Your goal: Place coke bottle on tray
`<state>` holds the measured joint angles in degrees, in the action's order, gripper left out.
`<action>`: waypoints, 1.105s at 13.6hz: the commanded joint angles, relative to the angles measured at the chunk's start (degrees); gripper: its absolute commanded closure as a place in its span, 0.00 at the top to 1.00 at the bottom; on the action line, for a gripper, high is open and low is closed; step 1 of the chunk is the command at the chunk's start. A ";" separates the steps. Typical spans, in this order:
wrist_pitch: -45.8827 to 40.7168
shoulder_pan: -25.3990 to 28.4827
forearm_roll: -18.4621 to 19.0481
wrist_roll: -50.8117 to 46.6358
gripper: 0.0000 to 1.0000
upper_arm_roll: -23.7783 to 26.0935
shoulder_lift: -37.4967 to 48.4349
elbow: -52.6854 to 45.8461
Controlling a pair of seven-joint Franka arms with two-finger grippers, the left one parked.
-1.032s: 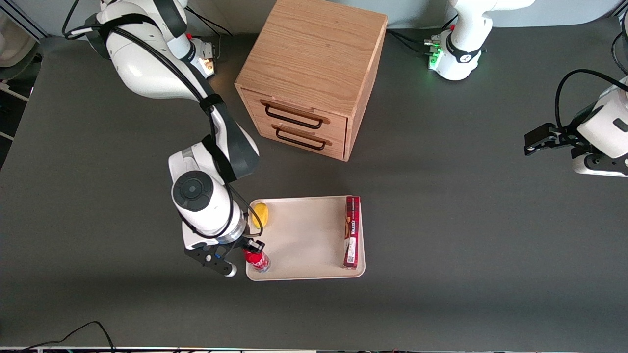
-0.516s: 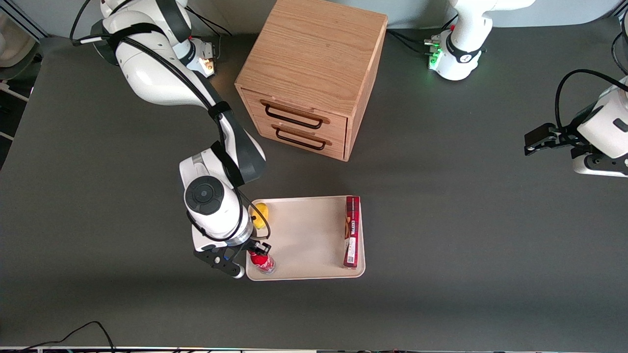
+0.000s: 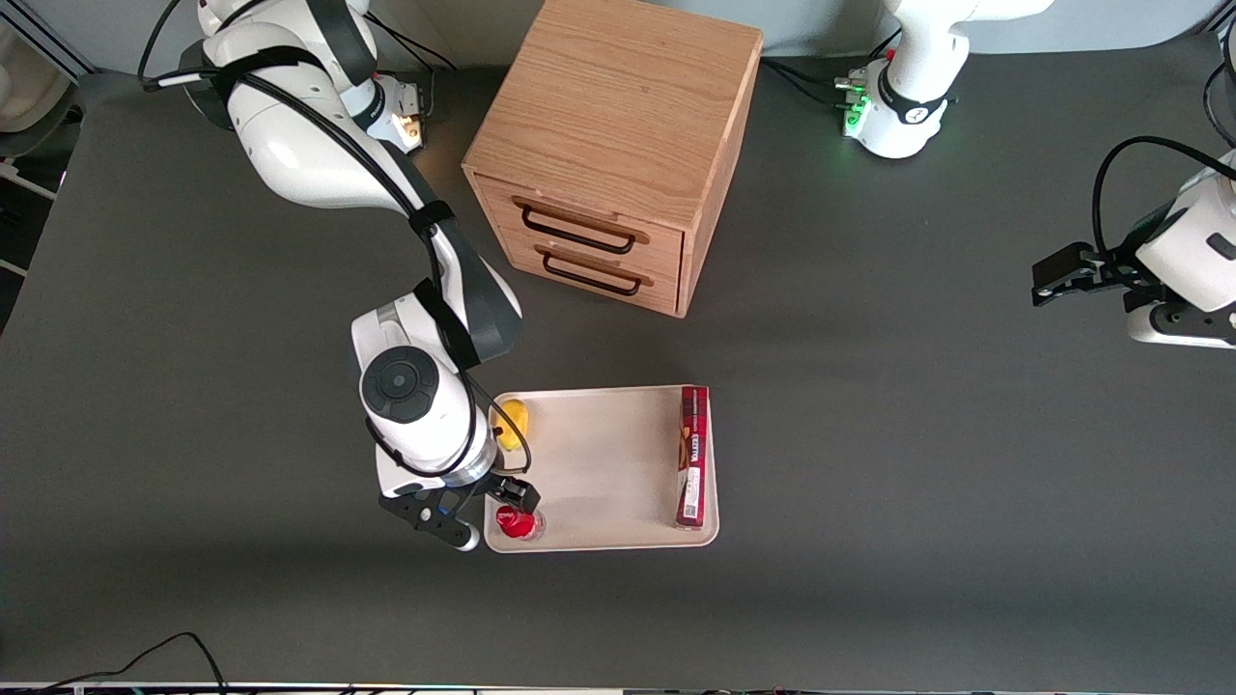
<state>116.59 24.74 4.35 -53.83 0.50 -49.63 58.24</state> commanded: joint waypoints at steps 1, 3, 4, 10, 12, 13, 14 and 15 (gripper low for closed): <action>-5.21 -0.04 0.93 0.21 1.00 -0.07 3.39 -0.15; -10.92 -1.00 0.49 4.59 1.00 0.28 8.38 2.92; -12.60 -2.05 0.14 7.13 1.00 0.37 11.81 5.81; -13.67 -15.30 -0.04 20.76 1.00 8.62 34.39 30.49; -14.37 -21.98 -0.21 26.47 1.00 11.70 41.68 37.27; -16.38 -25.06 -1.35 30.24 1.00 13.10 44.51 39.48; -18.14 -27.70 -2.49 34.36 1.00 13.73 47.15 40.89; -19.63 -28.77 -2.59 37.28 1.00 13.82 49.78 42.47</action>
<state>97.93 -0.23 3.51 -22.92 12.67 -7.86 93.12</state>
